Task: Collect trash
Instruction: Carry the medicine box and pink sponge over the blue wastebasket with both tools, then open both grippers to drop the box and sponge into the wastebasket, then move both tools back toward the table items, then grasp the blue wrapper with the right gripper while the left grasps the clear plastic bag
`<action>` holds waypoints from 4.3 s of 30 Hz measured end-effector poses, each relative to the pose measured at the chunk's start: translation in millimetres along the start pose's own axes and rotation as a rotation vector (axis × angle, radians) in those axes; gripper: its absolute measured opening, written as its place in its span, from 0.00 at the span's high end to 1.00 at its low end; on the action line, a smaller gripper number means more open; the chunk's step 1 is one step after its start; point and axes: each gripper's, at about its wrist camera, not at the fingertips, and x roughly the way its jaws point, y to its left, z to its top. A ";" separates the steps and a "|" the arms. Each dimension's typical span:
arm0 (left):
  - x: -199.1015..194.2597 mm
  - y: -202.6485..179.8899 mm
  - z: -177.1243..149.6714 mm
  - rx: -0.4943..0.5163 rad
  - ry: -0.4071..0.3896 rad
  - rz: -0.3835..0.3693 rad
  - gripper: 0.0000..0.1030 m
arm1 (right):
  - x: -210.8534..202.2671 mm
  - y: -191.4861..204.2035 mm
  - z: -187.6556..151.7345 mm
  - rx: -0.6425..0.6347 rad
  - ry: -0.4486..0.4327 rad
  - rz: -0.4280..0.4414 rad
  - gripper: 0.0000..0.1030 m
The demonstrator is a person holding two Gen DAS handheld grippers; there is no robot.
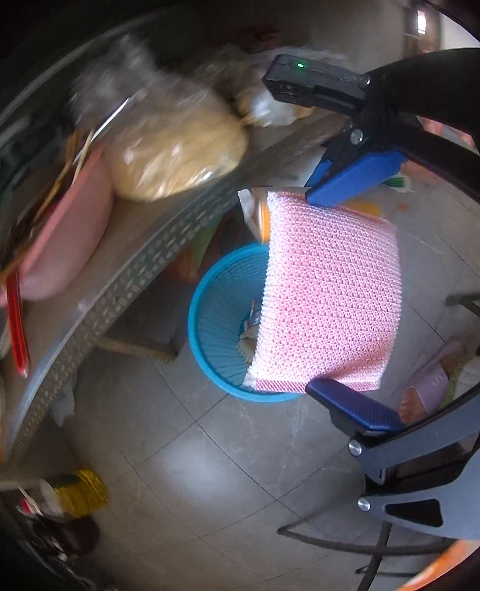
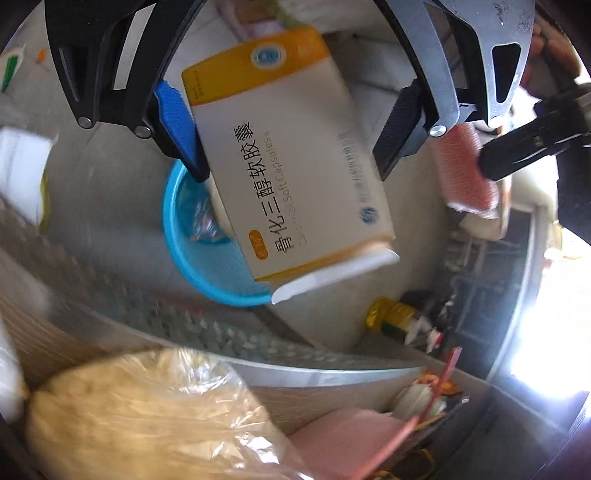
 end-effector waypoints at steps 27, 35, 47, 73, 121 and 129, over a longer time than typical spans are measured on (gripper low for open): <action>-2.6 -10.0 6.4 -0.096 -0.067 -0.178 0.06 | -23.2 3.6 -16.9 -0.083 -0.165 -0.046 0.15; -27.3 -15.7 -9.4 -0.045 -0.085 -0.196 0.06 | -24.5 -2.5 -26.4 -0.077 -0.156 -0.059 0.15; -135.5 -19.3 -83.9 0.084 -0.276 -0.164 0.06 | -36.4 18.7 -54.9 -0.169 -0.157 -0.084 0.15; -311.4 80.9 -301.6 -0.049 -0.653 0.163 0.06 | -124.3 218.7 -145.9 -0.731 -0.274 -0.168 0.08; -364.0 553.8 -291.4 -1.159 -0.307 0.141 0.16 | 28.2 490.0 -187.6 -1.094 0.099 0.245 0.08; -358.8 558.1 -292.8 -1.169 -0.327 0.156 0.41 | 87.6 534.1 -175.1 -1.149 0.206 0.262 0.08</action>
